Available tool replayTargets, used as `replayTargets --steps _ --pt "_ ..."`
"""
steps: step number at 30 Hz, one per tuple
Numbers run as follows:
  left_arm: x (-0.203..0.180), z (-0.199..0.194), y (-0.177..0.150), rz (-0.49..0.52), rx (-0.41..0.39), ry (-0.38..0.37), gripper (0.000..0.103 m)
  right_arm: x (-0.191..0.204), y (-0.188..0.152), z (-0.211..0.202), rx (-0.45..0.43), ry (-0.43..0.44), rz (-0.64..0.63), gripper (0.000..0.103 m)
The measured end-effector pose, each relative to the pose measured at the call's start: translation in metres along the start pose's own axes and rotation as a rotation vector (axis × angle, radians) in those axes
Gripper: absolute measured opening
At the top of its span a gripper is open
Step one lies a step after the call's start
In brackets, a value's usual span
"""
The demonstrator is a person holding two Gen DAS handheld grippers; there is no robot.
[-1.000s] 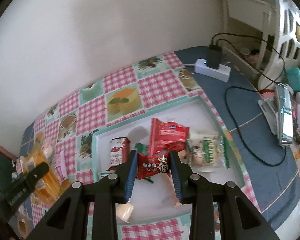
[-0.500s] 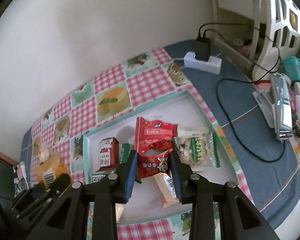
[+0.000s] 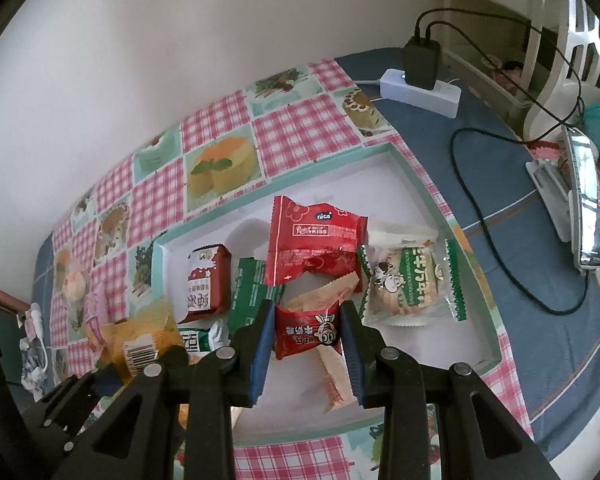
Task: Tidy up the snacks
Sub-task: 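Carry bread pack and red candy over the tray and lower them in, then open both tools to release the items and withdraw toward the pile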
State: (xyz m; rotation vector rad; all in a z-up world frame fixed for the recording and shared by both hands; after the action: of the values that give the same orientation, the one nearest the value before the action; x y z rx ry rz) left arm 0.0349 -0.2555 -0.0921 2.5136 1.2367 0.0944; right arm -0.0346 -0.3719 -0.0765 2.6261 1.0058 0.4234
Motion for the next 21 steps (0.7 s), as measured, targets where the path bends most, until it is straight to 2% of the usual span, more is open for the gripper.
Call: replayTargets --steps 13,15,17,21 --pt "-0.0014 0.0043 0.0032 -0.009 0.004 -0.026 0.043 0.004 -0.0018 0.0074 0.022 0.001 -0.003 0.036" --pt "-0.001 0.0032 0.0038 -0.01 0.0 -0.026 0.055 0.0043 -0.0014 0.007 0.021 0.0 -0.004 0.036" --pt "-0.0004 0.0014 0.0048 -0.015 -0.006 -0.029 0.062 0.0045 -0.0014 0.0069 0.021 -0.001 -0.004 0.036" --pt "0.0012 -0.0003 0.0057 -0.015 -0.01 -0.024 0.064 0.003 -0.0005 0.0064 0.02 -0.005 0.001 0.036"
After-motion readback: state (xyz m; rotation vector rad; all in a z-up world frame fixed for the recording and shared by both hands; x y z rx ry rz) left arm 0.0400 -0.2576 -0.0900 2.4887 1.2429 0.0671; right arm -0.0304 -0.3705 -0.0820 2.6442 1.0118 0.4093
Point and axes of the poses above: each gripper's, at about its wrist camera, not at the fingertips, and z roughly the way its jaws point, x to its left, y to its top, the point moved 8 cm from there along z, roughly the way its jaws point, and after that the axes turned 4 degrees about -y, right-handed, at the moved point
